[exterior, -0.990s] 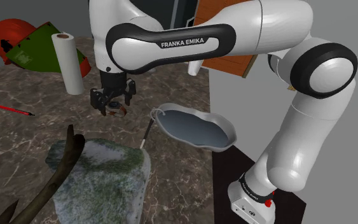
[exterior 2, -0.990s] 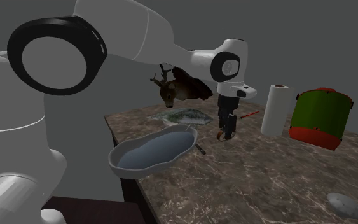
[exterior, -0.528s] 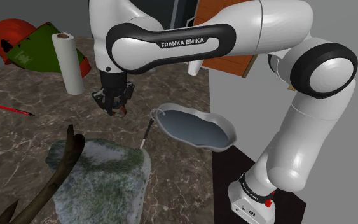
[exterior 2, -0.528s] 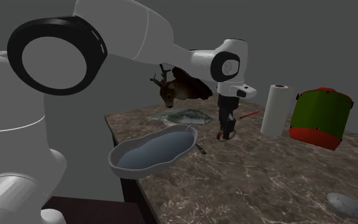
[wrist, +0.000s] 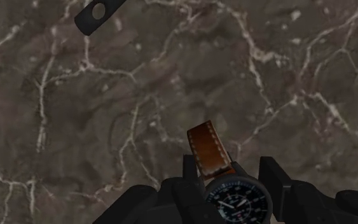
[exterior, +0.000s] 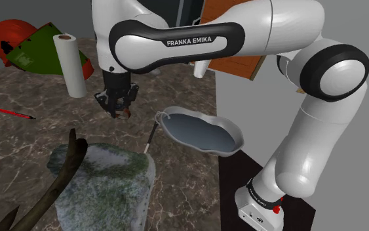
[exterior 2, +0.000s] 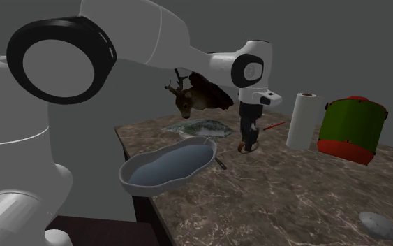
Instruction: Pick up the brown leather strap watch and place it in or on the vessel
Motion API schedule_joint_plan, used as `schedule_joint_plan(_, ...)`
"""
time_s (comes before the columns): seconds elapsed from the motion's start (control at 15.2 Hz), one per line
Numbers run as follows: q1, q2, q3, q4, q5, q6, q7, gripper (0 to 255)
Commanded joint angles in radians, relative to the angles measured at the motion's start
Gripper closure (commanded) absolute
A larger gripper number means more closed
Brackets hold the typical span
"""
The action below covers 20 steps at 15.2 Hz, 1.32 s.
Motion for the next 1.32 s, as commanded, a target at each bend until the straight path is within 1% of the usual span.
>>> schedule_joint_plan(0.0,0.001,-0.001,0.001,0.021,0.001,-0.023,-0.001,255)
schedule_joint_plan(0.66,0.007,-0.003,0.005,0.153,0.004,-0.156,-0.006,255)
schedule_joint_plan(1.25,0.022,0.02,0.008,0.305,-0.005,-0.287,-0.004,255)
